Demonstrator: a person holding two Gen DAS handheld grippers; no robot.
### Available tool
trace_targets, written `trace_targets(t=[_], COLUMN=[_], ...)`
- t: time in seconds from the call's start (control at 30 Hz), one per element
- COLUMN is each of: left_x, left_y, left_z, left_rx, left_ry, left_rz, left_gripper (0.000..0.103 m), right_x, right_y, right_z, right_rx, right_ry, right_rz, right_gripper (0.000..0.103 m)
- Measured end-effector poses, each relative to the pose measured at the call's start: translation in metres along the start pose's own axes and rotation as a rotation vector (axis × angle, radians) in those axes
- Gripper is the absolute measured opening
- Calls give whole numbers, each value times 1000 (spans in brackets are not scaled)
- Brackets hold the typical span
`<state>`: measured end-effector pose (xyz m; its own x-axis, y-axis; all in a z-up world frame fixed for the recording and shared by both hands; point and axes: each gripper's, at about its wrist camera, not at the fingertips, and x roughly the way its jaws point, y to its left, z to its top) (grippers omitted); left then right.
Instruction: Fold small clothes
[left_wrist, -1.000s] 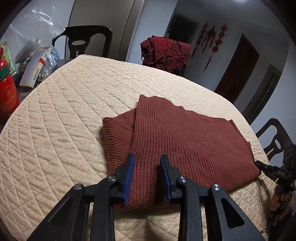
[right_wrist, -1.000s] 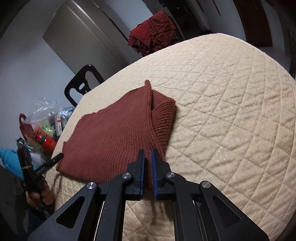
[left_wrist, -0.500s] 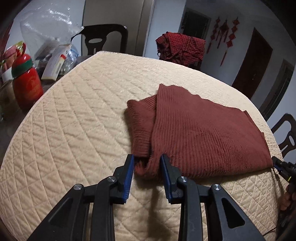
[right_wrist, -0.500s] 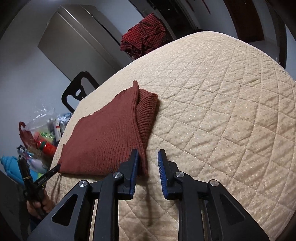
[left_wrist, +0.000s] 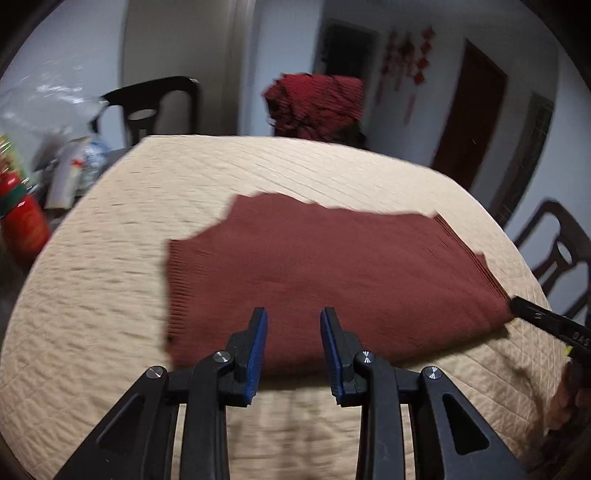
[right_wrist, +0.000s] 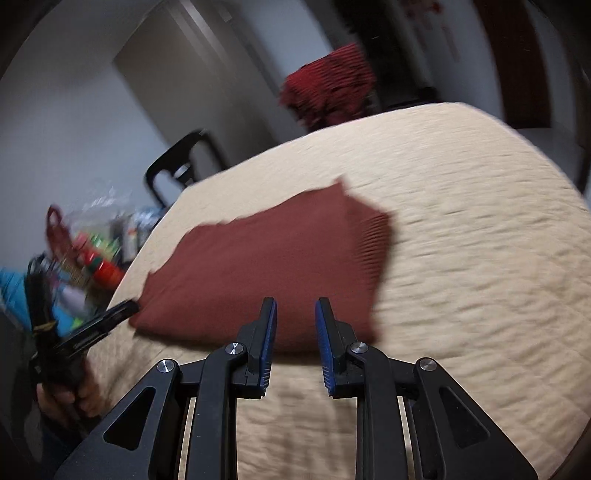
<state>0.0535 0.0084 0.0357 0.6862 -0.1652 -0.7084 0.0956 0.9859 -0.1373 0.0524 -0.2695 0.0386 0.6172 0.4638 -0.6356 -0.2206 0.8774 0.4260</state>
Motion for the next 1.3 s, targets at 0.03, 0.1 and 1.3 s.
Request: trace_targets(t=[0.03,0.1,1.3], left_x=[3,9,-5], left_y=[-7,-22,106], left_z=[0,-2,-38], left_rx=[12,36,-439], left_ry=[10,23,4], left_rz=[-15,-49,-80], left_gripper=[32,32,51], right_x=[6,20,-7], right_y=[6,18,-55], right_z=[-2,-3,-22], right_rx=[-13,-53,328], right_ry=[14,39,25], right_rz=[13,52,63], right_gripper=[22,22,43])
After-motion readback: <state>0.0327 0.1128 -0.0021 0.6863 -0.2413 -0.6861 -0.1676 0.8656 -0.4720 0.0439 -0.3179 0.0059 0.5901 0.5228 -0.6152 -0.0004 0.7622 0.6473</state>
